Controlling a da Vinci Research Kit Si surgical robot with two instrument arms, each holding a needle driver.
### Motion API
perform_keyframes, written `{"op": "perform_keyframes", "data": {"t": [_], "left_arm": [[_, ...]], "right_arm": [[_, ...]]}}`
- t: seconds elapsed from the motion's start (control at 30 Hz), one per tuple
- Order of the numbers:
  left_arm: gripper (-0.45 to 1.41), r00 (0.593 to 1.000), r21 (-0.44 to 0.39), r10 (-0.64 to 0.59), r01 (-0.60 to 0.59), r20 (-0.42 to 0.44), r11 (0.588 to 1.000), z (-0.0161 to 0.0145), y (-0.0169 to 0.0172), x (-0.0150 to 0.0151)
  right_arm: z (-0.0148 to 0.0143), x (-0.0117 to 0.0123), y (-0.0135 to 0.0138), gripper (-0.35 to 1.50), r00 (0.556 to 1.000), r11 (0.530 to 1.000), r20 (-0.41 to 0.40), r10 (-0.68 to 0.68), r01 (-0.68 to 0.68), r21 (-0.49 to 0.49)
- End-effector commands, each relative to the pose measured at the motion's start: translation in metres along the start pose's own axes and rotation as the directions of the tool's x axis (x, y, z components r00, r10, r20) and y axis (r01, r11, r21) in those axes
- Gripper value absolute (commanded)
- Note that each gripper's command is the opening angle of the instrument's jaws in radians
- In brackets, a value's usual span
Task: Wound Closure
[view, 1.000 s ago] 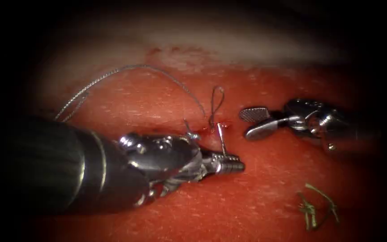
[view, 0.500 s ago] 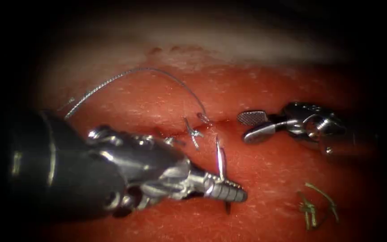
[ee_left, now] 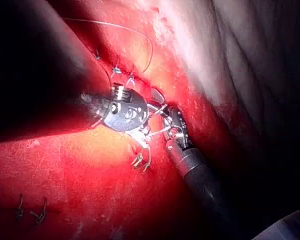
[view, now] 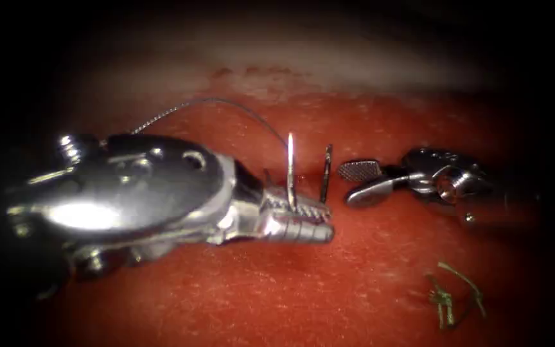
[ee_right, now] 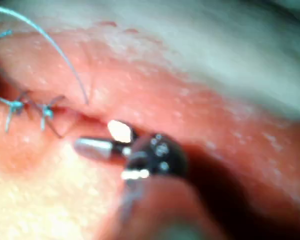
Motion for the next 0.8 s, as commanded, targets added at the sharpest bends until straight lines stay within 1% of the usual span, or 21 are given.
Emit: {"op": "perform_keyframes", "data": {"t": [0.03, 0.07, 0.2, 0.23, 0.33, 0.37, 0.43, 0.47, 0.53, 0.63, 0.8], "left_arm": [[-0.35, 0.999, 0.015, 0.031, -0.031, 0.005, 0.999, 0.0007, 0.0001, -0.0003], [-0.35, 0.997, 0.038, 0.077, -0.077, 0.012, 0.996, 0.0005, 0.0001, 0.0000], [-0.35, 0.979, 0.101, 0.201, -0.202, 0.017, 0.974, -0.0003, 0.0001, 0.0011], [-0.35, 0.965, 0.139, 0.262, -0.263, 0.025, 0.955, -0.0010, 0.0000, 0.0017], [-0.35, 0.949, 0.180, 0.314, -0.316, 0.039, 0.932, -0.0022, -0.0004, 0.0026], [-0.35, 0.943, 0.193, 0.330, -0.332, 0.045, 0.923, -0.0028, -0.0005, 0.0029], [-0.35, 0.937, 0.208, 0.346, -0.350, 0.056, 0.914, -0.0038, -0.0007, 0.0035], [-0.35, 0.933, 0.228, 0.356, -0.357, 0.044, 0.906, -0.0049, -0.0009, 0.0041], [-0.35, 0.931, 0.247, 0.364, -0.361, 0.035, 0.899, -0.0058, -0.0010, 0.0046], [-0.35, 0.930, 0.249, 0.367, -0.362, 0.025, 0.898, -0.0065, -0.0009, 0.0046], [-0.35, 0.930, 0.242, 0.366, -0.361, 0.023, 0.901, -0.0064, -0.0007, 0.0045]], "right_arm": [[0.0009, -0.0006, 0.0002, 1.31, 1.000, 1.000, 0.000, 0.007, -0.007, 0.002], [0.0009, -0.0007, 0.0001, 1.31, 1.000, 1.000, 0.000, 0.007, -0.007, 0.001], [0.0010, -0.0006, -0.0003, 1.31, 1.000, 1.000, -0.003, -0.031, 0.031, 0.001], [0.0008, -0.0004, -0.0009, 1.31, 0.998, 0.998, -0.003, -0.062, 0.062, 0.001], [0.0004, 0.0000, -0.0022, 1.25, 0.994, 0.994, -0.004, -0.111, 0.111, 0.001], [0.0003, 0.0003, -0.0031, 1.23, 0.991, 0.991, -0.004, -0.133, 0.133, 0.000], [0.0003, 0.0008, -0.0045, 1.23, 0.986, 0.986, -0.005, -0.169, 0.169, -0.003], [0.0006, 0.0013, -0.0060, 1.23, 0.978, 0.978, -0.007, -0.211, 0.211, -0.009], [0.0012, 0.0017, -0.0070, 1.26, 0.970, 0.970, -0.009, -0.243, 0.243, -0.014], [0.0022, 0.0016, -0.0077, 1.28, 0.965, 0.965, -0.013, -0.263, 0.263, -0.023], [0.0028, 0.0011, -0.0075, 1.26, 0.963, 0.963, -0.016, -0.268, 0.267, -0.026]]}}
